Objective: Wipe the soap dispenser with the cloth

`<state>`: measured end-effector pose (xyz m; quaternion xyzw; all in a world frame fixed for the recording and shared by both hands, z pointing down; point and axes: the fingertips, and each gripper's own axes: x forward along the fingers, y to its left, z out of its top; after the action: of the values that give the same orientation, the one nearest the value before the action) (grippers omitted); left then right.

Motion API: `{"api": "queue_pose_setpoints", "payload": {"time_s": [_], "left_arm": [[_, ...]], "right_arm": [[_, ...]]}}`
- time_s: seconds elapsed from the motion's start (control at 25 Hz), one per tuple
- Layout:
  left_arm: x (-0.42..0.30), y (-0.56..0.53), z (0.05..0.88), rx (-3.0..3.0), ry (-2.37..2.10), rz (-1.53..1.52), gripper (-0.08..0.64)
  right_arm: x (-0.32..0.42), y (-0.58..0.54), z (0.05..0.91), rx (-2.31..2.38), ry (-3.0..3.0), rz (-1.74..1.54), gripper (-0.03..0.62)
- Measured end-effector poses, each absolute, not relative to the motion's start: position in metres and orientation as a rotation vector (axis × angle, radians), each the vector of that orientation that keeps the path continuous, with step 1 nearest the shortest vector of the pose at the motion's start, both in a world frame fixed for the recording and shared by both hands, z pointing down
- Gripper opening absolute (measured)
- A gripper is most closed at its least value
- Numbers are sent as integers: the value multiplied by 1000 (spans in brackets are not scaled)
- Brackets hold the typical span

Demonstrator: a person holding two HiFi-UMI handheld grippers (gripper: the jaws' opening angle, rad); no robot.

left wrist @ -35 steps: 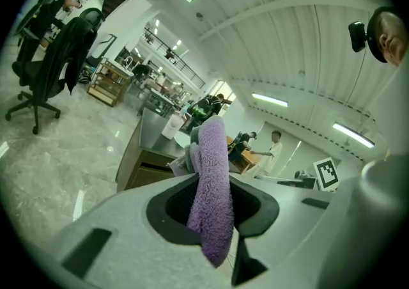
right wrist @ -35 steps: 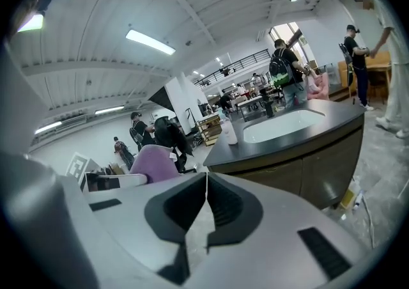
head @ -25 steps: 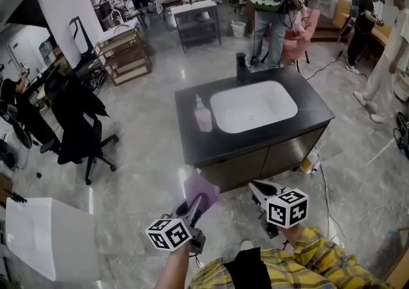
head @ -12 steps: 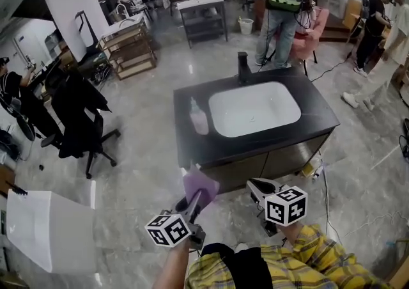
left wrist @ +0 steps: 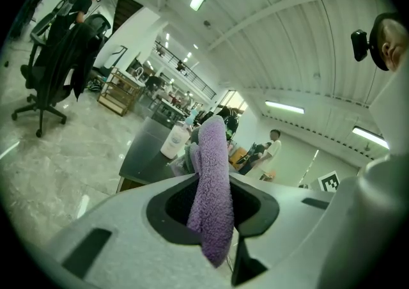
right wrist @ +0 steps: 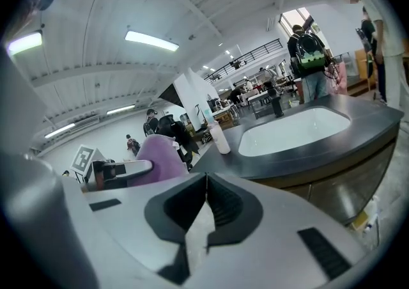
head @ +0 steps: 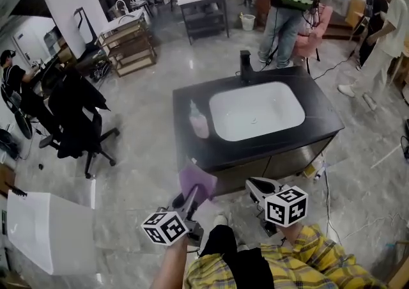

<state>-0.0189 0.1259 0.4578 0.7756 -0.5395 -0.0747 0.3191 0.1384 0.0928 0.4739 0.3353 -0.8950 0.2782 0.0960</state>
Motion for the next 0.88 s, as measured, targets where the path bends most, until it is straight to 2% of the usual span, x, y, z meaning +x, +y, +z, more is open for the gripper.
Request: {"api": "queue_pose_setpoints", "payload": {"time_s": [0.88], "left_arm": [[-98, -10, 433, 2088, -1268, -279, 75]], "right_arm": [[55, -44, 442, 1080, -2668, 717, 6]]}}
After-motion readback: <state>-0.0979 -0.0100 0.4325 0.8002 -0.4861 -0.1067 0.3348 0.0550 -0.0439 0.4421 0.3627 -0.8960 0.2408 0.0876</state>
